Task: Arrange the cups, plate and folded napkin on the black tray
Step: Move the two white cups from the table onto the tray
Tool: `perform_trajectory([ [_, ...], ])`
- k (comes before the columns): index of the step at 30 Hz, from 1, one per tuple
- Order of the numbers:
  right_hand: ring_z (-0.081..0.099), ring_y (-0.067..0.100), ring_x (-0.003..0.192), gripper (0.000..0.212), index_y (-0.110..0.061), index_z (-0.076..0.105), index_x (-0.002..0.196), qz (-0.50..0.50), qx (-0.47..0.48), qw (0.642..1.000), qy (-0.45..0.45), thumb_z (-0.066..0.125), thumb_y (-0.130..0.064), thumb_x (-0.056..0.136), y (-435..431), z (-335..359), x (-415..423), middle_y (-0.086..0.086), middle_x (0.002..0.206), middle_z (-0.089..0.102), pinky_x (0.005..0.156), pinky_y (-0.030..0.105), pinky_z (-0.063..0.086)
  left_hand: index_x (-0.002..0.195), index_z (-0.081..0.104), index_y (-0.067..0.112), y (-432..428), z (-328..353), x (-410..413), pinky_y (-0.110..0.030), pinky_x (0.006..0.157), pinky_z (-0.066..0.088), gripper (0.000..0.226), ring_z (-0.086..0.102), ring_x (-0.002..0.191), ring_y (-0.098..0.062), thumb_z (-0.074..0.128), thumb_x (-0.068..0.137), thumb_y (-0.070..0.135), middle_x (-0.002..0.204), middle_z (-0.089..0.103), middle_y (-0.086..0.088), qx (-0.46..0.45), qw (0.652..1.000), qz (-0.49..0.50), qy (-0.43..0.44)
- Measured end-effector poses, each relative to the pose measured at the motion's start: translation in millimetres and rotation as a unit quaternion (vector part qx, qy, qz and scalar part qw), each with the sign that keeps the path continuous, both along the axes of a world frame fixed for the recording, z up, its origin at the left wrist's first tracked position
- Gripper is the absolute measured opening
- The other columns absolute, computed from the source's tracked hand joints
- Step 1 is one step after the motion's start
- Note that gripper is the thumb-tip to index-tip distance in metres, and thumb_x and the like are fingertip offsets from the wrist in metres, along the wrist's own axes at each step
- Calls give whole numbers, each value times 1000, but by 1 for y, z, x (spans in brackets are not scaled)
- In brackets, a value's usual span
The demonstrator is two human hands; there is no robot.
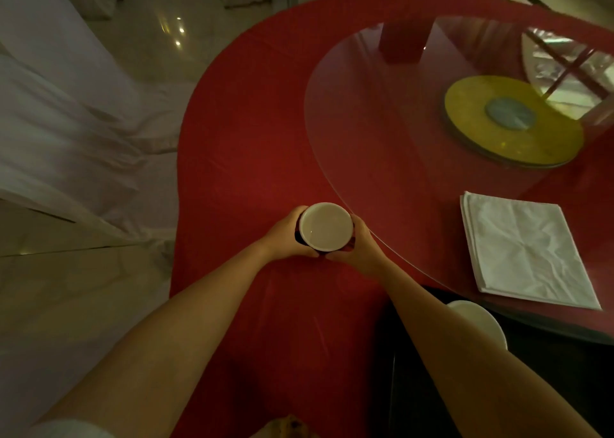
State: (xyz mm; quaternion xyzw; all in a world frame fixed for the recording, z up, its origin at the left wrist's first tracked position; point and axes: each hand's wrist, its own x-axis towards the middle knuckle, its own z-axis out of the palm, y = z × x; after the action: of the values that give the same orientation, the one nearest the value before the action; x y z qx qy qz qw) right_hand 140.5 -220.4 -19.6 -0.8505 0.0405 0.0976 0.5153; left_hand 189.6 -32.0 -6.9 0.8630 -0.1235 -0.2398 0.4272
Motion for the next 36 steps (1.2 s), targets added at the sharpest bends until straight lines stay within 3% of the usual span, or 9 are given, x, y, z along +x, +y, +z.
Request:
perform_trajectory([
  [8,47,23,119,87,-12,36,129,-5,6,1000,-11,85,-8,57,-15,12,-8,1,126,41,96,42,48,135,35,18,-12,12,-12,-30,90,43,92,48,115,-13,87,58,15,133,49,0,-38,999,2,-8],
  [13,46,23,120,88,-13,35,130,-16,10,1000,-14,85,-11,58,-38,27,-20,7,132,41,97,45,48,133,38,20,-34,29,-24,-30,90,44,89,49,114,-13,86,59,14,133,50,1,-55,998,-10,-28],
  [19,48,18,115,87,-16,35,130,-37,19,999,-34,85,-12,59,-73,53,-48,3,129,41,83,24,47,130,40,22,-70,51,-41,-27,89,43,86,49,114,-10,87,58,17,126,51,7,-74,995,-36,-51],
  [22,48,21,117,87,-12,34,131,-49,22,998,-42,84,-9,60,-94,66,-63,8,132,42,87,31,50,130,41,22,-92,61,-54,-27,90,44,86,50,114,-11,88,58,18,125,52,7,-90,993,-47,-63],
  [26,49,23,118,86,-9,36,131,-62,4,997,-54,84,-9,60,-120,82,-88,11,132,44,95,40,50,129,42,21,-120,71,-73,-11,79,39,84,49,110,-7,88,58,19,121,50,11,-104,989,-67,-79],
  [28,50,22,116,85,-10,36,131,-65,1,996,-62,84,-9,61,-133,88,-102,9,130,46,91,35,51,129,42,20,-134,75,-82,-9,78,38,85,48,109,-6,88,57,19,121,50,10,-106,988,-71,-90],
  [31,50,15,112,83,-15,35,129,-68,1,995,-70,84,-12,62,-152,94,-123,-2,124,43,79,16,47,128,42,22,-153,80,-97,-8,78,38,86,49,108,-4,89,56,20,121,51,10,-113,985,-81,-103],
  [36,48,15,113,86,-21,33,130,-76,7,995,-64,84,-17,61,-179,99,-158,-4,127,39,84,23,46,126,44,23,-181,86,-128,1,72,41,85,50,103,-2,89,55,22,117,51,14,-129,980,-98,-119],
])
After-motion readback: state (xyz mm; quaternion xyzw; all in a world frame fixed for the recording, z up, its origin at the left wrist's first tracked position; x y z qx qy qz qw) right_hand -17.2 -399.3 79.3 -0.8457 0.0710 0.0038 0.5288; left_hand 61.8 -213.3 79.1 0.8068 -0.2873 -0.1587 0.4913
